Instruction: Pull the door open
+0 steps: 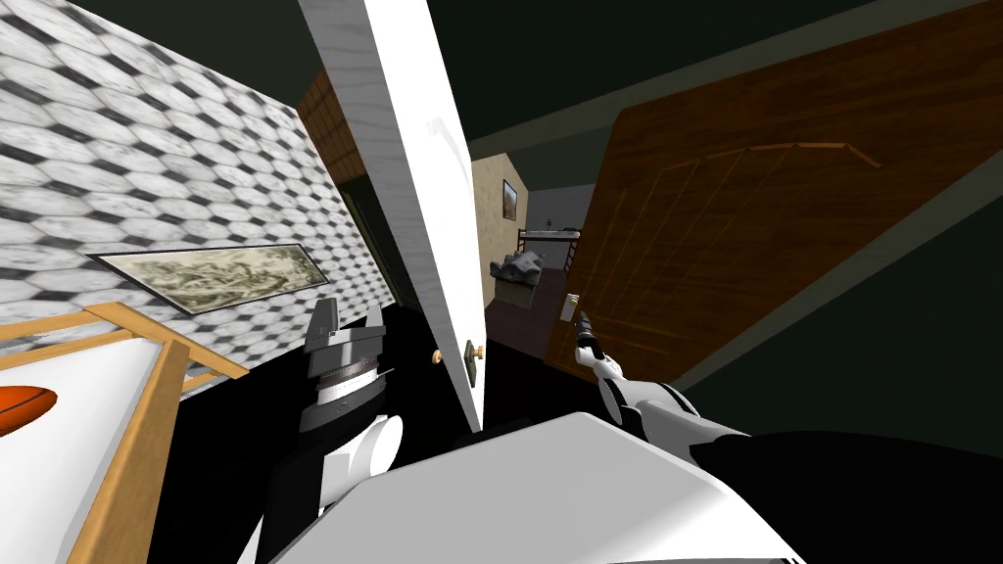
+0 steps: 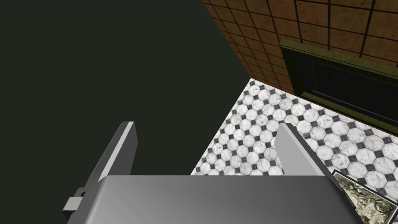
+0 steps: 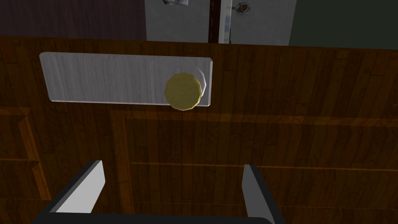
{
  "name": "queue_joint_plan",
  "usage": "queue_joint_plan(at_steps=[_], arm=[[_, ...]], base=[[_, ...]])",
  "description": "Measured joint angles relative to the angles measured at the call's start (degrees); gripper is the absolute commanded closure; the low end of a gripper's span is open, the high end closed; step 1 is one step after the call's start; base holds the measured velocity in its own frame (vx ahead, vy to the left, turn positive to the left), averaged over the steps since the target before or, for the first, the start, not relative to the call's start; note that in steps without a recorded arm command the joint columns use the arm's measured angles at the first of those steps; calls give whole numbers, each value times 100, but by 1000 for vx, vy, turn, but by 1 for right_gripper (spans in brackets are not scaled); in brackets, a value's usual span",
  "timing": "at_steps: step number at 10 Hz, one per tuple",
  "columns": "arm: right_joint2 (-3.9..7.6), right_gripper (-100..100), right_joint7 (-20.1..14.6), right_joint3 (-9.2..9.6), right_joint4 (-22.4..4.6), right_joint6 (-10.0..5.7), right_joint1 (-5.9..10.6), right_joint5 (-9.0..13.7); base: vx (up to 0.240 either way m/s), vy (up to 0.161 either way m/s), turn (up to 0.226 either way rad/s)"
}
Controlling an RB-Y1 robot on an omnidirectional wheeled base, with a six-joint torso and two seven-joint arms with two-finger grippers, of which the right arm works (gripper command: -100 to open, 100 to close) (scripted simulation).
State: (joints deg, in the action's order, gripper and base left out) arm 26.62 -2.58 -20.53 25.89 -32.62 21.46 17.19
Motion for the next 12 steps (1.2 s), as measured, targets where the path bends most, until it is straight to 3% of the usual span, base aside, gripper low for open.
queue_joint_plan(at_steps=[12], arm=[[0,-100,2,-4,4,5,-2,2]], base=[[0,-2,1]])
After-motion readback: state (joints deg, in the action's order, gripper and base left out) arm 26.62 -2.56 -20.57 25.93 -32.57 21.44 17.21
